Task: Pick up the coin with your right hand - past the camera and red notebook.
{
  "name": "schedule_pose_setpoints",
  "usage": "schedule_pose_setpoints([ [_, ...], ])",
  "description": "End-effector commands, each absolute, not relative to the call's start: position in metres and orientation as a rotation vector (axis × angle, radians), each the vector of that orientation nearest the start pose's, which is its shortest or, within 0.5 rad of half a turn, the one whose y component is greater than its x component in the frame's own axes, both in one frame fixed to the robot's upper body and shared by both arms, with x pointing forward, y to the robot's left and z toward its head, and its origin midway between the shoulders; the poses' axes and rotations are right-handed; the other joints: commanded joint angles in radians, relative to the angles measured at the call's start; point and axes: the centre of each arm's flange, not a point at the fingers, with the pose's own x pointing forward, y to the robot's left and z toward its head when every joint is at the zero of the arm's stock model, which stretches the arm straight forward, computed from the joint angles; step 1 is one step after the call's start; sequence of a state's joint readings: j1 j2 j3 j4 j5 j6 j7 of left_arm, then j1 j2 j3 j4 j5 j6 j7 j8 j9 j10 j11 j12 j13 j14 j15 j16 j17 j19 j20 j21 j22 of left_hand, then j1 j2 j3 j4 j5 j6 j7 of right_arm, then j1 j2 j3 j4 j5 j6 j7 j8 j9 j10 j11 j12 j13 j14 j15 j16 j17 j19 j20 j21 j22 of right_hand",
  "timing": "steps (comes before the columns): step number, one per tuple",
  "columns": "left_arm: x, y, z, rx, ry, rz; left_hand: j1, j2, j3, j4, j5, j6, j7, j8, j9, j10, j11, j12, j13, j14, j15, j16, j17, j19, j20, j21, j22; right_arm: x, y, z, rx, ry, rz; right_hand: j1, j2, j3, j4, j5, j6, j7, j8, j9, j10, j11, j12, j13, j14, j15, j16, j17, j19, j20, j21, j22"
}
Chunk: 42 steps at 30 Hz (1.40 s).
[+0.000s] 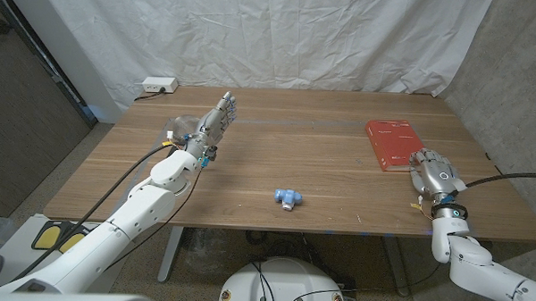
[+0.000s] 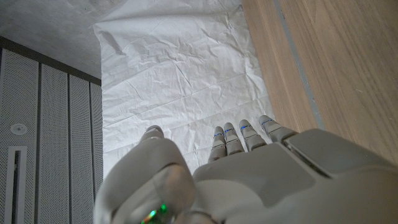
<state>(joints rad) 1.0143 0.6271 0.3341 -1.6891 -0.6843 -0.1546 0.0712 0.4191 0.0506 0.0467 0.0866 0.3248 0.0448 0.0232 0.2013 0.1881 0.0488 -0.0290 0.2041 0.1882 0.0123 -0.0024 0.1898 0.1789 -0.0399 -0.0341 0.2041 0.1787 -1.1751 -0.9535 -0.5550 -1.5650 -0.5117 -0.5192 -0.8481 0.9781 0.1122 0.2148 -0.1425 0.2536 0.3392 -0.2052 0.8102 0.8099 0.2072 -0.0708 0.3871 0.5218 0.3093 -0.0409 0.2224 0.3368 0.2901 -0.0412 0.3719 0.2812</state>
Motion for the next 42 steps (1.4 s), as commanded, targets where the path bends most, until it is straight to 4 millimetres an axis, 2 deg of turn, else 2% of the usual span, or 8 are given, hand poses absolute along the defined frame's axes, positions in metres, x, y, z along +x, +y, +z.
schedule_pose_setpoints([
  [1, 0.5892, 0.2544, -0.0170, -0.027, -0.589, -0.286, 0.001, 0.009, -0.004, 0.001, -0.003, 0.009, 0.003, -0.002, 0.002, -0.001, -0.003, -0.004, 0.002, -0.010, -0.003, -0.002, 0.004, -0.012, -0.016, -0.002, 0.003, 0.5440, -0.4248, -0.1582, -1.542, -0.434, -0.760, -0.012, 0.000, -0.001, 0.012, -0.008, 0.040, 0.001, 0.016, -0.006, 0.026, -0.005, 0.013, 0.003, 0.011, -0.059, 0.007, 0.007, 0.003, -0.027, 0.009, 0.006],
  [8, 0.5897, 0.2546, -0.0170, -0.030, -0.591, -0.289, 0.002, 0.009, -0.005, 0.001, -0.003, 0.008, 0.002, -0.002, 0.002, -0.001, -0.006, -0.004, 0.002, -0.010, -0.003, -0.002, 0.004, -0.014, -0.014, -0.003, 0.003, 0.5420, -0.4235, -0.1573, -1.538, -0.440, -0.765, -0.024, -0.003, -0.008, 0.019, -0.016, 0.085, -0.003, 0.032, -0.021, 0.056, -0.008, 0.024, 0.006, 0.028, -0.067, 0.012, 0.011, 0.012, -0.029, 0.020, 0.007],
  [13, 0.5906, 0.2548, -0.0191, -0.032, -0.587, -0.291, 0.002, 0.010, -0.006, 0.000, -0.003, 0.009, 0.002, -0.002, 0.002, -0.003, -0.006, -0.005, 0.002, -0.010, -0.004, -0.002, 0.005, -0.015, -0.013, -0.003, 0.003, 0.5409, -0.4234, -0.1574, -1.531, -0.448, -0.765, -0.030, -0.002, -0.010, 0.022, -0.020, 0.131, -0.001, 0.048, -0.035, 0.093, -0.020, 0.038, 0.008, 0.046, -0.076, 0.017, 0.014, 0.015, -0.031, 0.028, 0.009],
  [16, 0.5910, 0.2554, -0.0208, -0.035, -0.585, -0.291, 0.002, 0.010, -0.006, 0.000, -0.003, 0.009, 0.002, -0.002, 0.002, -0.003, -0.002, -0.004, 0.002, -0.011, -0.004, -0.002, 0.005, -0.015, -0.013, -0.003, 0.003, 0.5405, -0.4236, -0.1580, -1.521, -0.452, -0.771, -0.035, 0.004, -0.011, 0.025, -0.022, 0.168, -0.005, 0.063, -0.044, 0.125, -0.036, 0.050, 0.010, 0.066, -0.081, 0.024, 0.017, 0.020, -0.036, 0.035, 0.010],
  [23, 0.5900, 0.2561, -0.0225, -0.035, -0.586, -0.288, 0.003, 0.010, -0.008, 0.000, -0.003, 0.009, 0.001, -0.002, 0.002, -0.006, -0.005, -0.005, 0.002, -0.011, -0.004, -0.002, 0.005, -0.015, -0.013, -0.003, 0.003, 0.5405, -0.4235, -0.1593, -1.520, -0.470, -0.766, -0.041, 0.016, -0.009, 0.031, -0.026, 0.210, -0.003, 0.077, -0.060, 0.154, -0.039, 0.059, 0.012, 0.080, -0.091, 0.029, 0.024, 0.025, -0.041, 0.045, 0.012],
  [29, 0.5900, 0.2563, -0.0246, -0.041, -0.582, -0.289, 0.003, 0.011, -0.009, 0.000, -0.003, 0.008, 0.001, -0.002, 0.002, -0.010, -0.005, -0.006, 0.002, -0.013, -0.003, -0.003, 0.005, -0.015, -0.013, -0.003, 0.003, 0.5395, -0.4237, -0.1586, -1.513, -0.482, -0.764, -0.053, 0.031, -0.007, 0.040, -0.033, 0.290, 0.000, 0.102, -0.084, 0.177, -0.045, 0.066, 0.013, 0.091, -0.101, 0.033, 0.032, 0.025, -0.045, 0.056, 0.016],
  [42, 0.5893, 0.2577, -0.0179, -0.040, -0.600, -0.290, 0.004, 0.011, -0.011, 0.000, -0.003, 0.007, 0.002, -0.002, 0.002, -0.012, -0.004, -0.006, 0.002, -0.015, -0.001, -0.003, 0.005, -0.017, -0.011, -0.003, 0.003, 0.5358, -0.4222, -0.1523, -1.506, -0.505, -0.779, -0.064, 0.036, -0.007, 0.046, -0.037, 0.342, 0.002, 0.113, -0.110, 0.186, -0.049, 0.065, 0.013, 0.101, -0.109, 0.037, 0.036, 0.024, -0.052, 0.065, 0.019],
])
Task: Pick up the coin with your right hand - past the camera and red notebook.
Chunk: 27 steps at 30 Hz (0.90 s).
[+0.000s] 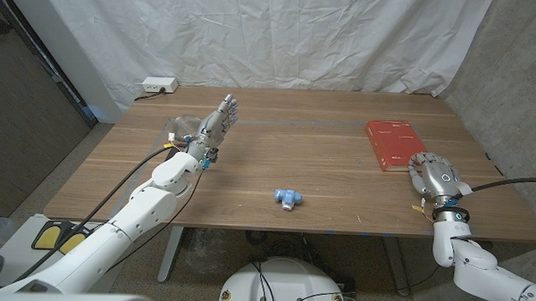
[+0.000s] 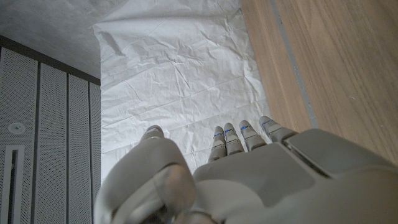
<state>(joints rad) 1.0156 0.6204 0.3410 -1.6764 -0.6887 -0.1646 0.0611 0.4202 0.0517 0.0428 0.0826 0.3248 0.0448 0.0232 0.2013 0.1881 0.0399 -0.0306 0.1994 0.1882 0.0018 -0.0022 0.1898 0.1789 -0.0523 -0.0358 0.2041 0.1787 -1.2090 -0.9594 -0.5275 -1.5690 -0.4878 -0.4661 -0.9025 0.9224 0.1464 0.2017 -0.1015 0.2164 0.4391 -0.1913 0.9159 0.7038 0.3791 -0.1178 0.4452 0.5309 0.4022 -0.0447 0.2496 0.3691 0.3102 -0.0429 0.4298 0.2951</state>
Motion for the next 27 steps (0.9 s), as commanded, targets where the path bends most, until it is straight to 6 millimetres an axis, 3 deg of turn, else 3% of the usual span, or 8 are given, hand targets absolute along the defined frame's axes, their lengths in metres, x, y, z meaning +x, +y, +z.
schedule_pose_setpoints([
  [1, 0.589, 0.258, -0.017, -0.038, -0.602, -0.291, 0.003, 0.010, -0.008, 0.004, -0.003, 0.007, 0.001, -0.002, 0.002, -0.004, -0.002, -0.002, 0.002, -0.005, -0.001, -0.003, 0.005, -0.005, -0.009, -0.003, 0.003, 0.535, -0.422, -0.152, -1.507, -0.509, -0.777, -0.007, 0.003, 0.008, 0.005, 0.000, 0.247, -0.011, 0.008, -0.007, 0.016, -0.006, 0.007, 0.004, 0.009, -0.107, 0.009, 0.004, 0.003, -0.052, 0.008, 0.005],
  [27, 0.590, 0.263, -0.013, -0.029, -0.607, -0.308, 0.005, 0.012, -0.012, 0.003, -0.003, 0.009, 0.002, -0.001, 0.002, -0.003, -0.001, 0.000, 0.002, -0.006, -0.001, -0.002, 0.005, -0.004, -0.010, -0.002, 0.003, 0.519, -0.412, -0.136, -1.523, -0.537, -0.819, 0.005, 0.003, 0.020, -0.005, 0.006, 0.271, -0.010, -0.003, -0.059, 0.016, -0.004, -0.005, 0.001, 0.009, -0.110, 0.007, 0.007, -0.005, -0.057, 0.021, 0.010],
])
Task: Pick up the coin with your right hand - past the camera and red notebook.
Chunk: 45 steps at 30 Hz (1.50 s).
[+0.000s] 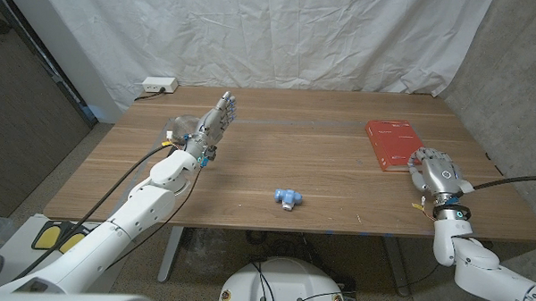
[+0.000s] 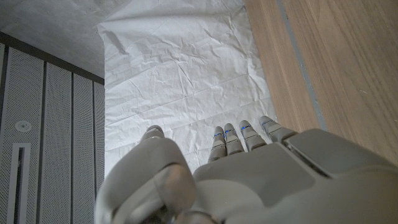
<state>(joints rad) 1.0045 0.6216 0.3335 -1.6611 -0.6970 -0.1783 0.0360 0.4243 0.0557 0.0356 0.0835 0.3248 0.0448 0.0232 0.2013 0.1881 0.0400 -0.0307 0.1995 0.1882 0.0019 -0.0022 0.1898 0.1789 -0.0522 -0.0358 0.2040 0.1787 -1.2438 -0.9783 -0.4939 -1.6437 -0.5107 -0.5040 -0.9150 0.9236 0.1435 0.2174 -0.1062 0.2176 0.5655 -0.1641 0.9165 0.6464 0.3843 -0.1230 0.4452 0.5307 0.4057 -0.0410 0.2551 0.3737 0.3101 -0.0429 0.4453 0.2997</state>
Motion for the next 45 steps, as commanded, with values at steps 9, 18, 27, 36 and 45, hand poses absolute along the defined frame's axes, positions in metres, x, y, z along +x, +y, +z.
schedule_pose_setpoints([
  [9, 0.589, 0.265, -0.014, -0.028, -0.604, -0.312, 0.003, 0.009, -0.005, 0.002, -0.002, 0.010, 0.002, -0.001, 0.002, -0.002, 0.001, 0.001, 0.002, -0.005, -0.001, -0.002, 0.005, -0.005, -0.017, -0.002, 0.003, 0.513, -0.406, -0.132, -1.523, -0.560, -0.835, 0.000, -0.001, 0.003, 0.000, 0.005, 0.148, -0.035, -0.009, -0.022, 0.007, 0.006, -0.016, -0.006, -0.017, -0.107, -0.009, -0.001, -0.011, -0.057, 0.010, 0.007],
  [18, 0.586, 0.268, -0.016, -0.028, -0.607, -0.309, 0.005, 0.010, -0.006, 0.001, -0.002, 0.009, 0.004, -0.002, 0.002, -0.002, 0.001, 0.001, 0.002, -0.007, -0.001, -0.003, 0.004, -0.005, -0.017, -0.003, 0.003, 0.507, -0.402, -0.125, -1.517, -0.570, -0.838, -0.004, -0.002, 0.003, 0.001, 0.004, 0.150, -0.034, -0.015, -0.040, 0.001, 0.016, -0.030, -0.017, -0.033, -0.104, -0.017, -0.004, -0.019, -0.057, 0.013, 0.009],
  [27, 0.582, 0.269, -0.020, -0.040, -0.617, -0.303, 0.007, 0.011, -0.007, 0.000, -0.002, 0.010, 0.004, -0.001, 0.002, -0.002, -0.003, 0.001, 0.002, -0.008, -0.003, -0.003, 0.004, -0.006, -0.019, -0.003, 0.003, 0.503, -0.399, -0.112, -1.465, -0.560, -0.842, -0.009, -0.007, 0.000, 0.002, 0.004, 0.160, -0.040, -0.016, -0.054, 0.003, 0.018, -0.038, -0.025, -0.036, -0.101, -0.020, -0.008, -0.020, -0.053, 0.018, 0.009],
  [36, 0.579, 0.271, -0.019, -0.040, -0.628, -0.298, 0.009, 0.012, -0.007, -0.001, -0.002, 0.011, 0.004, -0.001, 0.002, -0.002, 0.001, 0.001, 0.002, -0.007, -0.004, -0.002, 0.004, -0.006, -0.020, -0.003, 0.003, 0.497, -0.399, -0.099, -1.432, -0.572, -0.858, -0.013, -0.009, -0.001, 0.002, 0.005, 0.165, -0.040, -0.018, -0.066, 0.005, 0.018, -0.044, -0.032, -0.038, -0.100, -0.021, -0.010, -0.023, -0.052, 0.020, 0.010],
  [45, 0.580, 0.270, -0.019, -0.037, -0.626, -0.303, 0.011, 0.012, -0.008, -0.002, -0.002, 0.010, 0.005, -0.001, 0.002, -0.002, -0.003, 0.001, 0.002, -0.008, -0.003, -0.002, 0.004, -0.007, -0.020, -0.003, 0.003, 0.490, -0.398, -0.087, -1.405, -0.553, -0.856, -0.016, -0.009, -0.002, 0.003, 0.006, 0.165, -0.041, -0.023, -0.080, 0.010, 0.020, -0.051, -0.040, -0.041, -0.097, -0.024, -0.014, -0.026, -0.051, 0.023, 0.009],
])
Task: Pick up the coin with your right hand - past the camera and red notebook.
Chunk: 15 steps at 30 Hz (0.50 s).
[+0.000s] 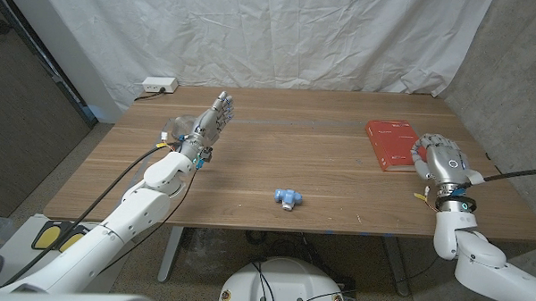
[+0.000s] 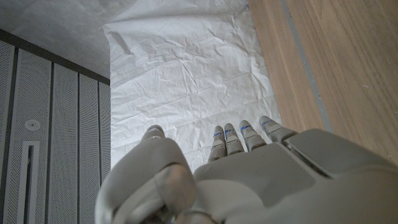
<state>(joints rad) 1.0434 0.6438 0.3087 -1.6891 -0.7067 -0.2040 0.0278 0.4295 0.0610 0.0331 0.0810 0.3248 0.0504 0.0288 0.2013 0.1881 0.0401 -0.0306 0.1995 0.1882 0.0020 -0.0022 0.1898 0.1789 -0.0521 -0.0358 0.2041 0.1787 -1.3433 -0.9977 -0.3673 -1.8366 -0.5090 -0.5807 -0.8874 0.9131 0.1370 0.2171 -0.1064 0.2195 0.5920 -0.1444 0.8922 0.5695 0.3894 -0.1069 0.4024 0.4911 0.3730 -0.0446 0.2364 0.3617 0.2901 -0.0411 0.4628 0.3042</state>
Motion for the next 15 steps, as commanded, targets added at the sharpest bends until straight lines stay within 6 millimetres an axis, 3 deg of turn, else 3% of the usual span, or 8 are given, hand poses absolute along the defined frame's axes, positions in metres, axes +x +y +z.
schedule_pose_setpoints([
  [1, 0.580, 0.270, -0.019, -0.040, -0.628, -0.306, 0.006, 0.007, -0.006, 0.000, -0.002, 0.005, 0.000, -0.001, 0.002, -0.002, -0.001, 0.001, 0.002, -0.008, -0.003, -0.002, 0.004, -0.007, -0.020, -0.003, 0.003, 0.489, -0.397, -0.086, -1.407, -0.557, -0.860, -0.006, -0.003, -0.001, 0.003, 0.005, 0.138, -0.060, 0.000, -0.005, 0.002, 0.004, -0.010, -0.002, -0.009, -0.094, -0.006, -0.002, -0.007, -0.051, 0.006, 0.005],
  [15, 0.586, 0.272, -0.015, -0.032, -0.622, -0.312, 0.008, 0.008, -0.007, -0.001, -0.002, 0.005, -0.001, -0.001, 0.002, -0.003, -0.001, 0.001, 0.002, -0.009, -0.002, -0.003, 0.004, -0.007, -0.021, -0.002, 0.003, 0.474, -0.396, -0.070, -1.407, -0.560, -0.870, -0.012, -0.002, -0.002, 0.005, 0.007, 0.142, -0.067, -0.006, -0.025, -0.004, 0.007, -0.025, -0.014, -0.015, -0.092, -0.008, -0.006, -0.013, -0.048, 0.009, 0.004],
])
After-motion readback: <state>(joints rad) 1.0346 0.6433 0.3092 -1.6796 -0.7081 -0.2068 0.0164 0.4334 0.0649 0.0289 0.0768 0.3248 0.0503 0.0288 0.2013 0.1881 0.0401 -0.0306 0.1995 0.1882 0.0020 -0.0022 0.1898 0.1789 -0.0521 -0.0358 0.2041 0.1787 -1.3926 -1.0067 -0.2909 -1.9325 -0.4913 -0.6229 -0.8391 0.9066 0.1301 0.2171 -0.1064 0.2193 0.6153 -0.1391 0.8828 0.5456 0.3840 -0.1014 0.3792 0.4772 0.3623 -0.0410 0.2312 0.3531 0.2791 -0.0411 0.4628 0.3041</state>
